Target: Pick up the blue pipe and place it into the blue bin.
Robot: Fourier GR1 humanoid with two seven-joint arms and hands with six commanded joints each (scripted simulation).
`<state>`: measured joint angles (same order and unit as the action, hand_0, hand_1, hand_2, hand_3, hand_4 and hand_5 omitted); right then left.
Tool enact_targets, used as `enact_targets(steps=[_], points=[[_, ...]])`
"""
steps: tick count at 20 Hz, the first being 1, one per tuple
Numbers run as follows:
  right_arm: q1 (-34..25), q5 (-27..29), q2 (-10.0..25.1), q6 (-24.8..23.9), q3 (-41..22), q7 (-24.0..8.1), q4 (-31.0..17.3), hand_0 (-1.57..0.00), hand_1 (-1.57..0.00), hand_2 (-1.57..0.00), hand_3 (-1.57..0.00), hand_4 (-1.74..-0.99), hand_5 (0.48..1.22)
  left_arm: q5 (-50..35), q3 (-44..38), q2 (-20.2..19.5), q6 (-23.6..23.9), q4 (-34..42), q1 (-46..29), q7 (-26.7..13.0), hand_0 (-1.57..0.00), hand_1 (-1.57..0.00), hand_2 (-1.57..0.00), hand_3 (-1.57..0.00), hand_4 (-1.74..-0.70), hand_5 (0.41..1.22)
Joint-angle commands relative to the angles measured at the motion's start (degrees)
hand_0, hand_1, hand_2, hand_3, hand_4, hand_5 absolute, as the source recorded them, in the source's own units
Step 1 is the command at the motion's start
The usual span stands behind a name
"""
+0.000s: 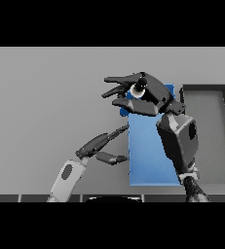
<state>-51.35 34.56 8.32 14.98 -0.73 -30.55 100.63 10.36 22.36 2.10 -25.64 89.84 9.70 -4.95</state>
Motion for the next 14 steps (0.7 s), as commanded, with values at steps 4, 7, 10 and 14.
enact_targets(steps=[4, 7, 10, 14], points=[[-1.31, -4.84, 4.58, 1.06, 5.07, 2.06, -6.41, -1.57, -1.57, -1.57, -1.57, -1.498, 1.221, -0.79, -0.23, -0.18, 0.07, 2.17, -0.67, -1.72, 0.0, 0.0, 0.0, 0.0, -0.95, 0.47], [0.95, -8.53, 6.63, 0.69, 7.85, 0.95, -9.61, -1.57, -1.57, -1.57, -1.57, -1.499, 1.221, -0.33, -0.71, -0.16, 0.56, 1.18, -0.14, -2.44, 0.0, 0.0, 0.0, 0.0, -0.95, 0.474], [5.5, -11.7, 7.15, 1.65, 8.75, 0.23, -10.5, -1.57, -1.57, -1.57, -1.57, -1.499, 1.221, -0.51, -0.91, -0.51, 0.32, 0.93, -0.28, -1.08, 0.0, 0.0, 0.0, 0.0, -0.94, 0.467], [10.18, -15.98, 7.12, 1.04, 9.56, -3.82, -11.6, -1.57, -1.57, -1.57, -1.57, -1.5, 1.221, 0.17, -0.77, -0.18, 0.86, 0.52, 0.4, -1.02, 0.0, 0.0, 0.0, 0.0, -0.94, 0.46]])
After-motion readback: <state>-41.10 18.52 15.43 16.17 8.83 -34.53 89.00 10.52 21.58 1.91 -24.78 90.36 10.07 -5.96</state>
